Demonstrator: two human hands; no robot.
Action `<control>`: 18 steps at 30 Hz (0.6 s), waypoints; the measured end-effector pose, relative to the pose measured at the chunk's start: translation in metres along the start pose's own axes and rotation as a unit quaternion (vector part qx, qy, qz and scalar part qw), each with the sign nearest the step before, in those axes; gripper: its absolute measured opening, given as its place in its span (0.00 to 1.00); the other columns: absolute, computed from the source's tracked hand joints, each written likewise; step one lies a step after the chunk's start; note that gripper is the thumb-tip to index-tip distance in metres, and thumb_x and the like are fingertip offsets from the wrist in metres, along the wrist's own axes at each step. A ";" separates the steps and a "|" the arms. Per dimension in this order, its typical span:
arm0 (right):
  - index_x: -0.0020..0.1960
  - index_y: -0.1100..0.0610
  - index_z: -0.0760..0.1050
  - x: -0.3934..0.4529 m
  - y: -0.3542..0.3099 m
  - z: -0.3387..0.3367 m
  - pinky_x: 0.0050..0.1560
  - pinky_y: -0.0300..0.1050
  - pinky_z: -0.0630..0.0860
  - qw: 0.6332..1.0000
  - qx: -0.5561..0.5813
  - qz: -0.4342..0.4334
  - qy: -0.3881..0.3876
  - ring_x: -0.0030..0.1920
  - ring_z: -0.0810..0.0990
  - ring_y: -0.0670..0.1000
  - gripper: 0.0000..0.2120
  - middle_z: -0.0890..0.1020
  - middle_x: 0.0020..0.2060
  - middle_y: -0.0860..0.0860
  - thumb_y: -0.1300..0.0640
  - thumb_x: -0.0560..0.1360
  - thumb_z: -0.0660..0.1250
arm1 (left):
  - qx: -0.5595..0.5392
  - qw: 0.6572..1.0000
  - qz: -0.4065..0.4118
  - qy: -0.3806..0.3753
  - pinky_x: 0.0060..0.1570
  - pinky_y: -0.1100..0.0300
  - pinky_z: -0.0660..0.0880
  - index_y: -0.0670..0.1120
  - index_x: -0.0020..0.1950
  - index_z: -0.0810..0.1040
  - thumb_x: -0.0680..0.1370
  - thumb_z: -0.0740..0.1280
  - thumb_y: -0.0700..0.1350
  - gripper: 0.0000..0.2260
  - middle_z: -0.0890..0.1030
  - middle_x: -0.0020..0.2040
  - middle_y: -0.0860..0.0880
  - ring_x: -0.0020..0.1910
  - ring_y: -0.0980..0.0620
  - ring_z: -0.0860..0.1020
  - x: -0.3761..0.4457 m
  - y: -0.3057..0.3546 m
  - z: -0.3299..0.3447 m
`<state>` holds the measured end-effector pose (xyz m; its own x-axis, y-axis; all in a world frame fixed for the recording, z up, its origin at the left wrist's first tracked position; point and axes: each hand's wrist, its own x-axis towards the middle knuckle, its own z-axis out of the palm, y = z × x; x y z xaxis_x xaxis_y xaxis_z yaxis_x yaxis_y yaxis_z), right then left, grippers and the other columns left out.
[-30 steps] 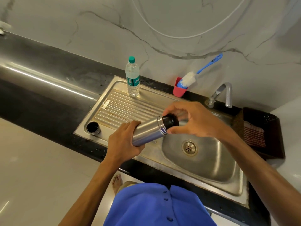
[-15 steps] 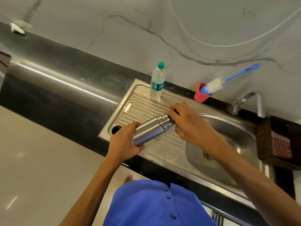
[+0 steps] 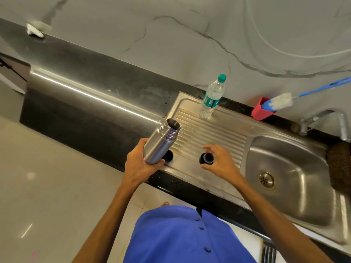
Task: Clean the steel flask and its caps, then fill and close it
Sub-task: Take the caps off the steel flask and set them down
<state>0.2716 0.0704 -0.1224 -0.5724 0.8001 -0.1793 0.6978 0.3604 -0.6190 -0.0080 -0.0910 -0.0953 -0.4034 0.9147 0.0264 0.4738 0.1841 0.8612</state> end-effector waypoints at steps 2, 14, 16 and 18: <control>0.68 0.54 0.77 -0.001 0.004 0.033 0.60 0.38 0.67 0.999 -0.010 0.032 -0.016 0.63 0.77 0.51 0.30 0.80 0.62 0.50 0.56 0.67 0.81 | -0.010 1.000 -0.003 0.015 0.51 0.72 0.78 0.56 0.70 0.70 0.69 0.85 0.47 0.35 0.78 0.59 0.58 0.58 0.61 0.80 0.002 -0.010 -0.006; 0.73 0.56 0.72 0.010 0.013 0.098 0.69 0.45 0.68 0.991 -0.052 0.113 -0.053 0.72 0.69 0.55 0.34 0.73 0.70 0.54 0.52 0.71 0.80 | -0.002 1.000 -0.012 0.009 0.50 0.69 0.78 0.52 0.70 0.72 0.67 0.85 0.50 0.36 0.78 0.60 0.52 0.57 0.60 0.79 0.010 -0.034 -0.021; 0.76 0.54 0.68 0.011 0.009 0.092 0.70 0.50 0.69 0.988 -0.074 0.120 -0.059 0.72 0.68 0.56 0.41 0.71 0.71 0.54 0.45 0.69 0.81 | -0.007 1.000 -0.014 0.005 0.49 0.71 0.78 0.51 0.70 0.72 0.67 0.86 0.49 0.36 0.78 0.60 0.53 0.57 0.60 0.79 0.012 -0.034 -0.020; 0.77 0.53 0.67 0.010 0.003 0.080 0.68 0.49 0.68 0.991 -0.041 0.119 -0.043 0.71 0.68 0.55 0.41 0.70 0.71 0.54 0.44 0.69 0.80 | -0.013 1.000 -0.014 0.002 0.49 0.73 0.78 0.53 0.70 0.72 0.67 0.86 0.49 0.36 0.78 0.60 0.53 0.57 0.61 0.79 0.015 -0.032 -0.019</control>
<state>0.2340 0.0414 -0.1871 -0.4197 0.8248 -0.3789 0.8476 0.2068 -0.4887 -0.0435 -0.0900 -0.1127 -0.4201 0.9075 0.0037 0.4418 0.2009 0.8743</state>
